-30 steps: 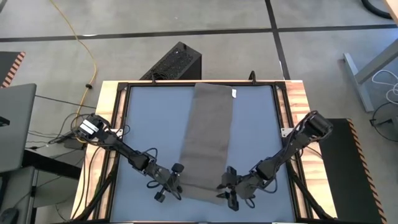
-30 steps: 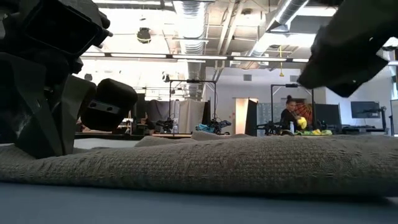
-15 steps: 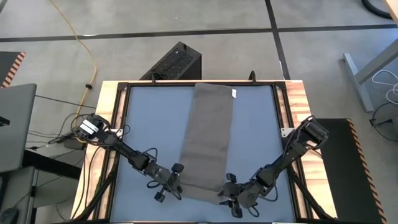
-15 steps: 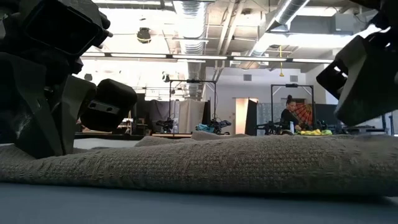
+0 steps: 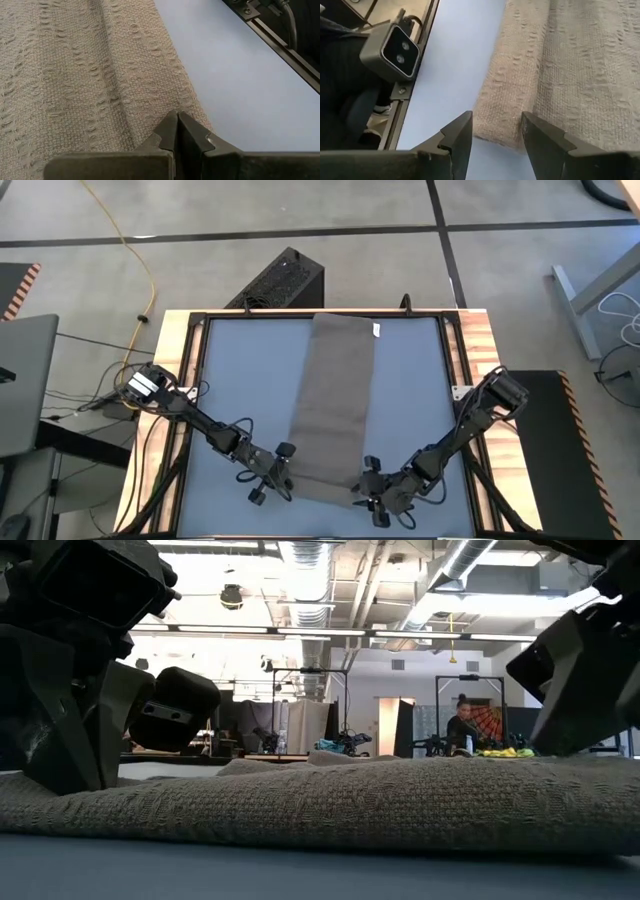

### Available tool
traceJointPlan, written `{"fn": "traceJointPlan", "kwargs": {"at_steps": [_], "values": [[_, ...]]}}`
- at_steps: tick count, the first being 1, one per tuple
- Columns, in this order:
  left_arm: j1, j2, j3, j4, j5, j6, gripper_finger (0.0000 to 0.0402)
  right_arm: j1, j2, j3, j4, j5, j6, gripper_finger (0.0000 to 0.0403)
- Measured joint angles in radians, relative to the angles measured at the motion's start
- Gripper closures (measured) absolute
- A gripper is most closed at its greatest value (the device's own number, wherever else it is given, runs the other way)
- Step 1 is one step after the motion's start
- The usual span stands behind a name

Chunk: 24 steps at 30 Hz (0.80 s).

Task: Roll towel
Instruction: Roll the gray towel

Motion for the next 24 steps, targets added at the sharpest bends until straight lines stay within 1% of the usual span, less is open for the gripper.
{"fn": "traceJointPlan", "kwargs": {"at_steps": [6, 10, 13, 21, 24], "values": [[0.0, 0.0, 0.0, 0.0, 0.0, 0.0, 0.0401, 0.0, 0.0, 0.0, -0.004, 0.001, -0.025, 0.0208], [0.0, 0.0, 0.0, 0.0, 0.0, 0.0, 0.0401, 0.0, -0.009, 0.001, 0.065, 0.018, -0.072, 0.0208], [0.0, 0.0, 0.0, 0.0, 0.0, 0.0, 0.0401, 0.0, -0.009, 0.018, 0.072, 0.018, -0.076, 0.0208], [0.001, 0.0, 0.0, 0.0, 0.003, -0.002, 0.0401, 0.006, 0.09, 0.023, 0.057, 0.017, -0.068, 0.0208], [0.001, 0.0, 0.0, 0.0, 0.017, -0.002, 0.0401, 0.002, 0.11, 0.024, 0.064, 0.023, -0.067, 0.0208]]}}
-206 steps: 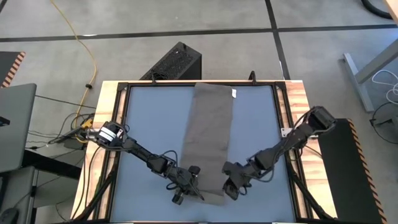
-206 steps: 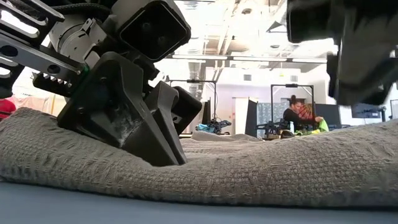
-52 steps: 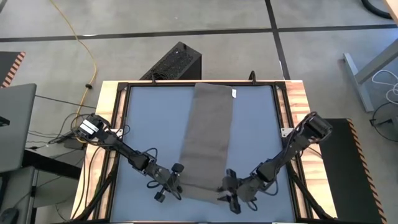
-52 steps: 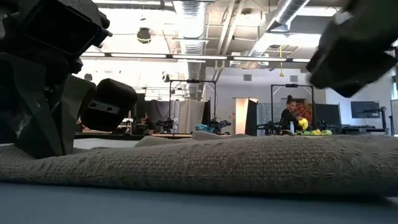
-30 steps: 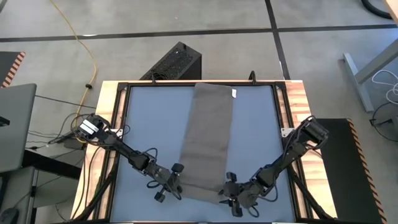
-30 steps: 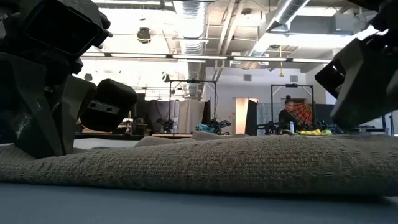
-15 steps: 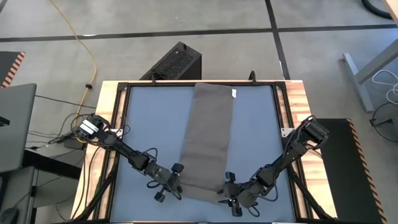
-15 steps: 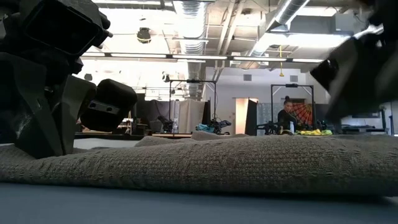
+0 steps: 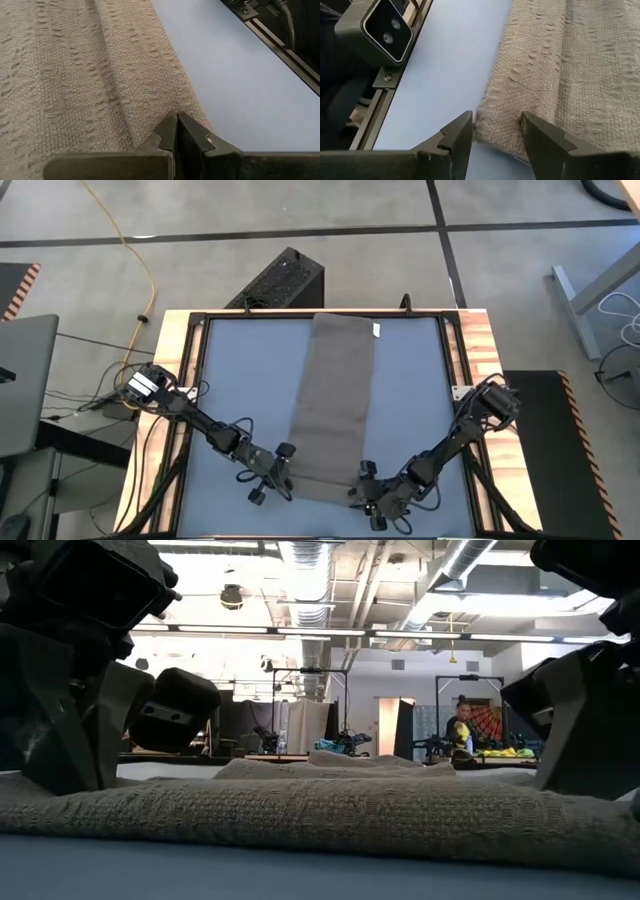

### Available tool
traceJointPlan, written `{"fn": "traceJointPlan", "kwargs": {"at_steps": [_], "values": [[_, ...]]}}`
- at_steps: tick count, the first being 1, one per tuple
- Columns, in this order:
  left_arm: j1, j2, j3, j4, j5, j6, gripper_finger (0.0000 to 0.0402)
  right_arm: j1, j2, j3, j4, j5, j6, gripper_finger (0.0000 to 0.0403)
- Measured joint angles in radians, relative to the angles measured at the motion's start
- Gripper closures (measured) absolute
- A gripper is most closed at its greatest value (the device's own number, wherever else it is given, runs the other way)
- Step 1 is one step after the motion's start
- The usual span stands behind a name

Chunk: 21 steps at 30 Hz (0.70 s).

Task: Roll towel
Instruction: Roll the gray towel

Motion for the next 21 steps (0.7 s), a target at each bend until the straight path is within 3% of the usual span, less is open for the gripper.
{"fn": "traceJointPlan", "kwargs": {"at_steps": [10, 21], "values": [[0.005, -0.02, 0.0, -0.009, 0.015, 0.026, 0.0401, 0.014, 0.015, 0.002, -0.034, 0.015, 0.0, 0.0209], [-0.01, -0.184, -0.001, -0.188, 0.083, 0.097, 0.0401, 0.014, 0.016, 0.001, -0.048, 0.014, 0.0, 0.023]]}}
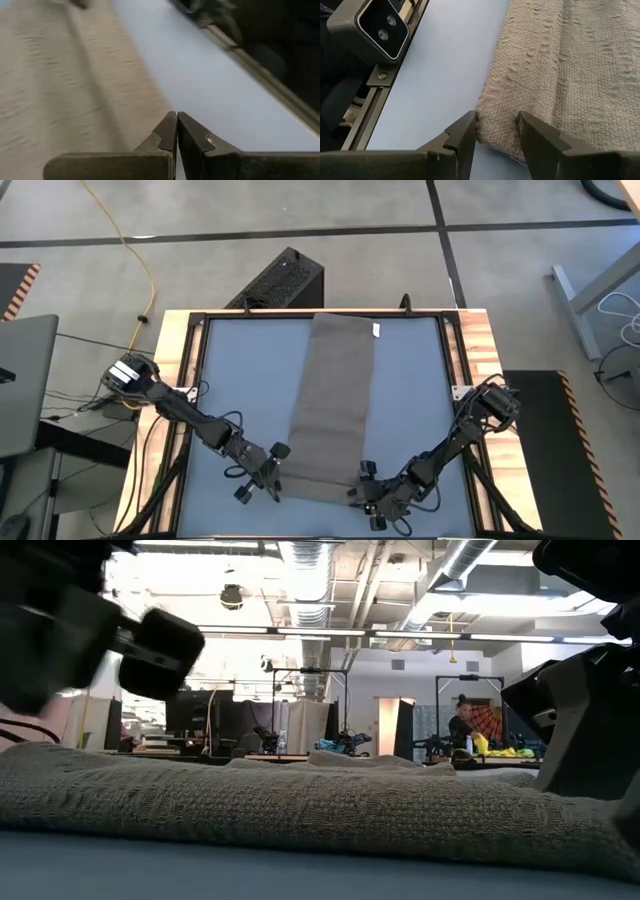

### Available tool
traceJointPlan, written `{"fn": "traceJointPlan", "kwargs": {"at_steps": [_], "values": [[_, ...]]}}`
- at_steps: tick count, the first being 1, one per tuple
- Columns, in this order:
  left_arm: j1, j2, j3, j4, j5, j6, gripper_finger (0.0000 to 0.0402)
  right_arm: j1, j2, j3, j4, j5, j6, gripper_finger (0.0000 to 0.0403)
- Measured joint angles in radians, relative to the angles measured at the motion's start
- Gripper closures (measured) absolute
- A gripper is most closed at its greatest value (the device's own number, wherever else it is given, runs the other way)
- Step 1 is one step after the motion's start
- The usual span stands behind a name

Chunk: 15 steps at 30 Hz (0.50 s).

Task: Roll towel
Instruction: Roll the gray towel

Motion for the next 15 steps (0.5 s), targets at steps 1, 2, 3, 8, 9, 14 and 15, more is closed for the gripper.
{"fn": "traceJointPlan", "kwargs": {"at_steps": [1, 2, 3, 8, 9, 14, 15], "values": [[-0.007, -0.002, 0.0, -0.004, 0.02, 0.0, 0.0401, 0.0, 0.0, -0.001, 0.0, 0.0, 0.0, 0.0231], [-0.015, -0.003, 0.0, -0.007, 0.036, 0.002, 0.0401, -0.002, 0.0, 0.0, 0.002, 0.0, 0.0, 0.0231], [-0.023, -0.003, 0.0, -0.01, 0.046, 0.012, 0.0401, -0.002, 0.001, -0.001, 0.001, -0.001, 0.0, 0.0231], [-0.041, -0.003, 0.0, -0.024, 0.068, 0.069, 0.0401, -0.008, 0.001, -0.001, 0.003, -0.003, 0.001, 0.0231], [-0.041, -0.003, 0.001, -0.024, 0.068, 0.078, 0.0401, -0.009, 0.002, -0.002, 0.004, -0.004, 0.005, 0.0231], [-0.034, -0.003, 0.044, -0.094, 0.063, 0.094, 0.0394, -0.009, 0.002, -0.002, 0.004, -0.005, 0.026, 0.0231], [-0.034, -0.003, 0.059, -0.127, 0.06, 0.096, 0.0386, -0.009, 0.002, -0.002, 0.004, -0.005, 0.026, 0.0231]]}}
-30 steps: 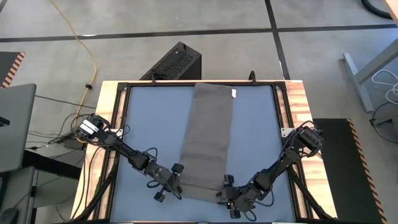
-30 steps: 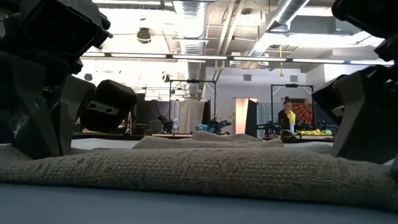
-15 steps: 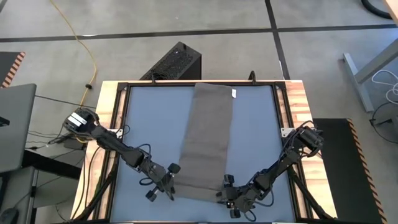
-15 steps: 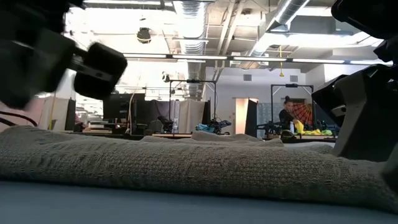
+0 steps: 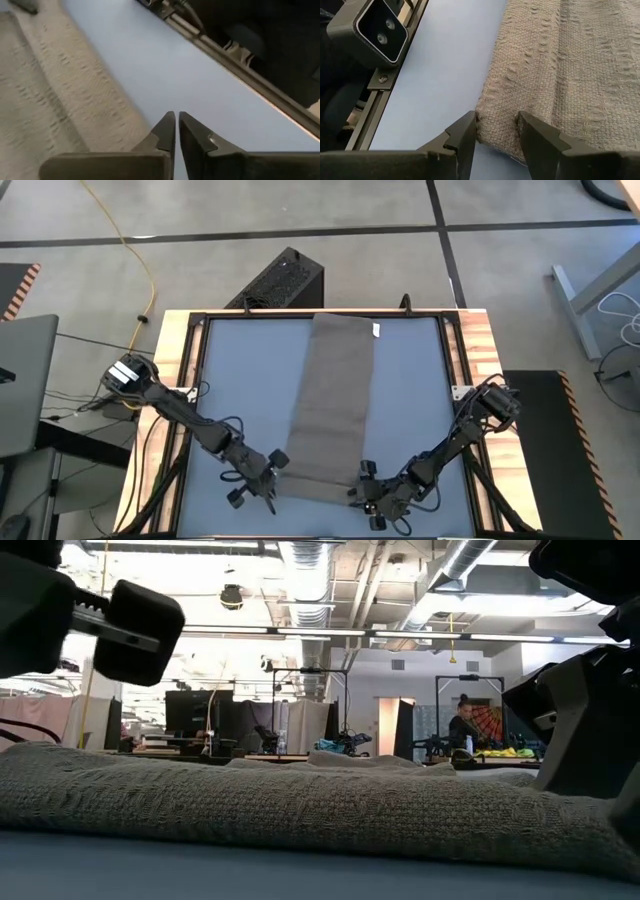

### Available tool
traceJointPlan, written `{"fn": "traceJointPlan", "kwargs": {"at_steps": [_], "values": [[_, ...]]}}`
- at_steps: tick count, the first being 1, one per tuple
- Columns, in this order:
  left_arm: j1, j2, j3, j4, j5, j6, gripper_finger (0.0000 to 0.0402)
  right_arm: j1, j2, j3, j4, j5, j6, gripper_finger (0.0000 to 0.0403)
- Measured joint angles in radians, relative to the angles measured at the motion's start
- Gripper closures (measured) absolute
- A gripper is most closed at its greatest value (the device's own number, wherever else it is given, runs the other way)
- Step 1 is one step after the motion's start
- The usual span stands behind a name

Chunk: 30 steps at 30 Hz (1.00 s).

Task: Roll towel
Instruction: Roll the gray towel

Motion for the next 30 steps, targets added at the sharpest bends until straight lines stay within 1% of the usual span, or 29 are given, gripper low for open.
{"fn": "traceJointPlan", "kwargs": {"at_steps": [4, 6, 9, 13, 16, 25, 30], "values": [[0.0, 0.0, 0.058, -0.117, -0.031, 0.044, 0.0336, 0.0, 0.0, 0.0, 0.0, 0.0, 0.0, 0.0231], [0.0, 0.0, 0.068, -0.122, -0.057, 0.058, 0.0303, 0.0, 0.0, 0.0, 0.0, -0.001, 0.0, 0.0231], [-0.002, 0.001, 0.068, -0.135, -0.064, 0.083, 0.0257, 0.0, 0.0, -0.001, -0.001, -0.001, 0.001, 0.0231], [-0.009, 0.006, 0.067, -0.177, -0.115, 0.085, 0.0216, 0.0, 0.001, -0.001, -0.001, -0.002, 0.0, 0.0231], [-0.017, 0.006, 0.058, -0.174, -0.173, 0.102, 0.0204, 0.0, 0.001, -0.001, -0.002, -0.002, -0.004, 0.0231], [-0.027, 0.01, -0.044, -0.007, -0.188, 0.098, 0.0203, 0.0, 0.001, -0.001, -0.007, 0.003, -0.005, 0.0231], [-0.026, 0.086, -0.049, 0.053, -0.207, 0.098, 0.0203, 0.0, 0.001, -0.001, -0.009, 0.009, -0.007, 0.0231]]}}
